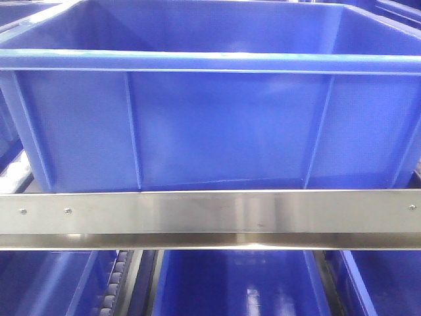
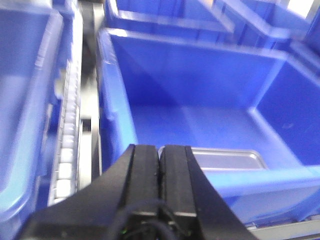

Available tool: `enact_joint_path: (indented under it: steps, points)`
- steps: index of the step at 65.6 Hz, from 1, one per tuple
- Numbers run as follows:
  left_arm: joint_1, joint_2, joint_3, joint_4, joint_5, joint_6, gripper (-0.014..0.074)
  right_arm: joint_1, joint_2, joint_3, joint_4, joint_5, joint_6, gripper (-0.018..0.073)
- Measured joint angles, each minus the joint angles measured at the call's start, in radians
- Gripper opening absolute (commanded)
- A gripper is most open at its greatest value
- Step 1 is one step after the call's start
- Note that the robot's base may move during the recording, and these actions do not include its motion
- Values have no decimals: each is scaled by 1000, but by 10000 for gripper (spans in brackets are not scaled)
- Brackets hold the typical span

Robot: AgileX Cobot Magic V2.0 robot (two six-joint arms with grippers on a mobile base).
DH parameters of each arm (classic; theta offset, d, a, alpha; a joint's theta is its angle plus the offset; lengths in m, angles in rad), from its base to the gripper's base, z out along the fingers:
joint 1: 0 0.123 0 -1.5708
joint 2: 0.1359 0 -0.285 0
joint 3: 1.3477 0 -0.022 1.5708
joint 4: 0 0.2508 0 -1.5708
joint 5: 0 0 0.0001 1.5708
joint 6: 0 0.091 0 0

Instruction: Grab silver tray and place in blue box

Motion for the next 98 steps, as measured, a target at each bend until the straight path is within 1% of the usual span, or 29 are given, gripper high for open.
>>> enact_joint_path:
  steps: [11,21,45,48,53,56,59,61,65,71,74,78,83,87,92,98]
  points:
    - [0,-103,67,2,-46,0,-95,0,-57,20,0,-2,0,49]
    - [0,-108,79,6,-79,0,-95,0,-58,20,0,-4,0,49]
    - [0,-108,79,8,-86,0,-95,0,-59,27,0,-5,0,49]
    - [0,-108,79,8,-86,0,-95,0,-63,29,9,16,0,49]
    - [0,-108,79,8,-86,0,-95,-2,-92,46,26,59,-34,49]
    - [0,-108,79,8,-86,0,-95,-11,-118,65,48,72,-95,49]
    - [0,-108,79,8,-87,0,-95,-31,-156,83,110,79,-167,49]
    - [0,-108,79,8,-87,0,-95,-53,-183,96,172,85,-229,49]
    - [0,-108,79,8,-87,0,-95,-114,-233,128,323,110,-375,49]
    - [0,-108,79,8,-87,0,-95,-228,-282,188,560,130,-605,49]
    - [0,-108,79,8,-87,0,-95,-283,-304,220,673,115,-715,49]
    - [0,-108,79,8,-87,0,-95,-337,-329,258,786,71,-830,49]
    - [0,-108,79,8,-87,0,-95,-390,-358,303,884,13,-909,49]
    - [0,-108,79,8,-87,0,-95,-421,-377,341,942,-7,-934,49]
    - [0,-108,79,8,-87,0,-95,-445,-409,383,978,-19,-945,49]
    - [0,-108,79,8,-87,0,-95,-450,-471,432,991,-30,-948,49]
